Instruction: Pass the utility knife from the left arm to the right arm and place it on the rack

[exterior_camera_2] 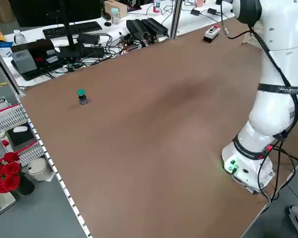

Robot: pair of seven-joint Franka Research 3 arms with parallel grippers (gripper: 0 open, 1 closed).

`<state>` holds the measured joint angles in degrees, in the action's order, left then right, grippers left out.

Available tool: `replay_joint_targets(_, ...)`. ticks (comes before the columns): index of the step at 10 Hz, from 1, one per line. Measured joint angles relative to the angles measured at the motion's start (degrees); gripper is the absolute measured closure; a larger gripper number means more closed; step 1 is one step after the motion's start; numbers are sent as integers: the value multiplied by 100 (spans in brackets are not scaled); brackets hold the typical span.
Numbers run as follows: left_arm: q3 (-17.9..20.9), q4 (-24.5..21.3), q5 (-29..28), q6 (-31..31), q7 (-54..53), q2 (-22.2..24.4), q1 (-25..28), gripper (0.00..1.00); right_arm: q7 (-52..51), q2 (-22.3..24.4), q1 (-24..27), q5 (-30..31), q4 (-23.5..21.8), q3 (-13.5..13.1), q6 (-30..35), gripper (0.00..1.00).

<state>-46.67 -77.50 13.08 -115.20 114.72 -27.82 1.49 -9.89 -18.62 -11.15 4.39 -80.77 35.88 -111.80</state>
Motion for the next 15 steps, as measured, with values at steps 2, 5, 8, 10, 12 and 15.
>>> replay_joint_targets(2, -20, 38, -425, 23, -218, 92, 590, 0, 768, 162, 317, 7, 11, -66, 543, 60)
replay_joint_targets(5, -37, 58, -1055, 561, -1126, 475, 1281, 0, 1067, 660, 630, -259, -116, -1142, 1065, 60)
replay_joint_targets(8, -26, -257, -1675, 1374, -2955, 1121, 1805, 0, 1054, 1376, 694, -826, -1085, -2845, 1147, 60)
replay_joint_targets(10, -14, -368, -1786, 1500, -3959, 1234, 2102, 0, 1049, 1840, 709, -1028, -2002, -3680, 1046, 60)
replay_joint_targets(12, -10, -368, -1970, 1652, -4716, 1239, 2212, 0, 1047, 2248, 712, -1061, -3146, -4186, 245, 60)
replay_joint_targets(15, -2, -363, -2017, 1957, -6844, 1267, 2615, 0, 1012, 2474, 702, -1070, -4310, -4361, -901, 60)
